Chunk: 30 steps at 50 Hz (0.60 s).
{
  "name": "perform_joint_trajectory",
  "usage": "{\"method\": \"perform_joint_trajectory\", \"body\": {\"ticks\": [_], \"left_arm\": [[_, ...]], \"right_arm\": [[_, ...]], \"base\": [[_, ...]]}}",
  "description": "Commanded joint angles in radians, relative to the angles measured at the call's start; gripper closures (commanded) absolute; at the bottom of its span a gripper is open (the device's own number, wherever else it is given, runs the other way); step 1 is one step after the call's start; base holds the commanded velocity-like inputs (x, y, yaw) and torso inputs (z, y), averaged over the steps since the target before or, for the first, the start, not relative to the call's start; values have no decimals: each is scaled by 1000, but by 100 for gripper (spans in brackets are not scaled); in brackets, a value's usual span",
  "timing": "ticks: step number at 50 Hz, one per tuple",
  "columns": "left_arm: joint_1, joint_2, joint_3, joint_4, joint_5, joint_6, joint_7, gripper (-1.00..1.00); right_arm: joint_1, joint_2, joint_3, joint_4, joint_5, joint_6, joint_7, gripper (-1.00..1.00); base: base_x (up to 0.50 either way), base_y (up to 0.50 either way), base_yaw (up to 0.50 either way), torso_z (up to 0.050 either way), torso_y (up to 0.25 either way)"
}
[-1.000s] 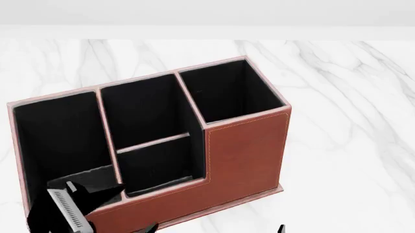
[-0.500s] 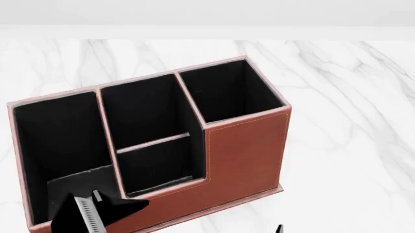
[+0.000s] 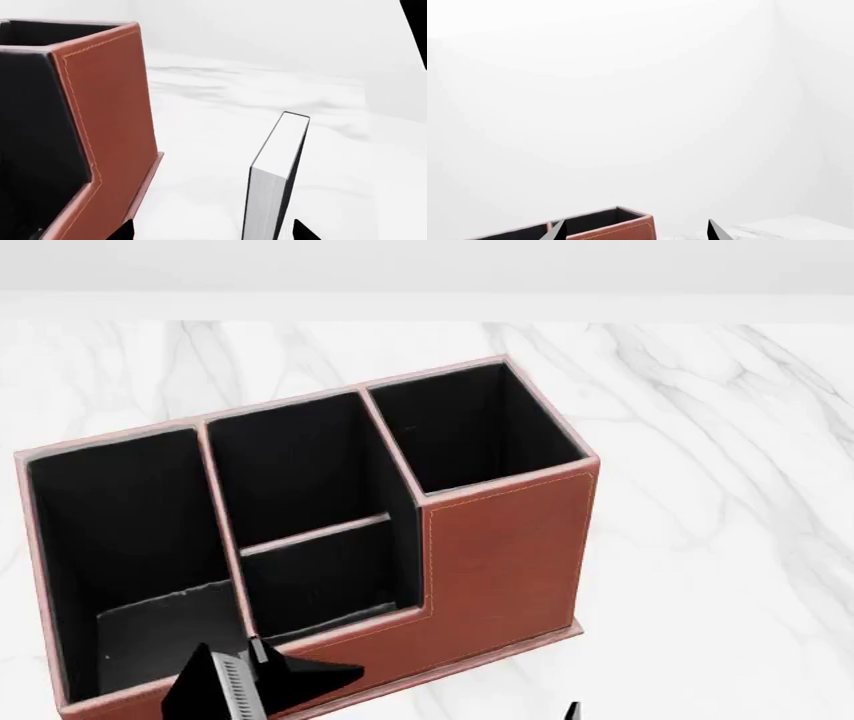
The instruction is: Pick up the book and place it in the back compartment of the caddy.
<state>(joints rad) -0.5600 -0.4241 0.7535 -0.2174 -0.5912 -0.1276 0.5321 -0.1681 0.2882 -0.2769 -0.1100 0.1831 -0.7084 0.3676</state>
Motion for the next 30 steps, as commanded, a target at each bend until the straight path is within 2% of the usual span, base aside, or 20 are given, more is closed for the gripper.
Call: {"method": "perform_joint_trajectory", "body": {"ticks": [1,30], "left_arm": [[-15,35,25,-35,16,7,23,-100],[-94,169,53,-275,41,52,94,-100]], "right_arm": [[2,1,-4,4,-2,-1,2,-100],[5,5,-15,10,-4,-3,5,-100]], "base": [[0,0,0,0,0],[0,0,0,0,0]]}}
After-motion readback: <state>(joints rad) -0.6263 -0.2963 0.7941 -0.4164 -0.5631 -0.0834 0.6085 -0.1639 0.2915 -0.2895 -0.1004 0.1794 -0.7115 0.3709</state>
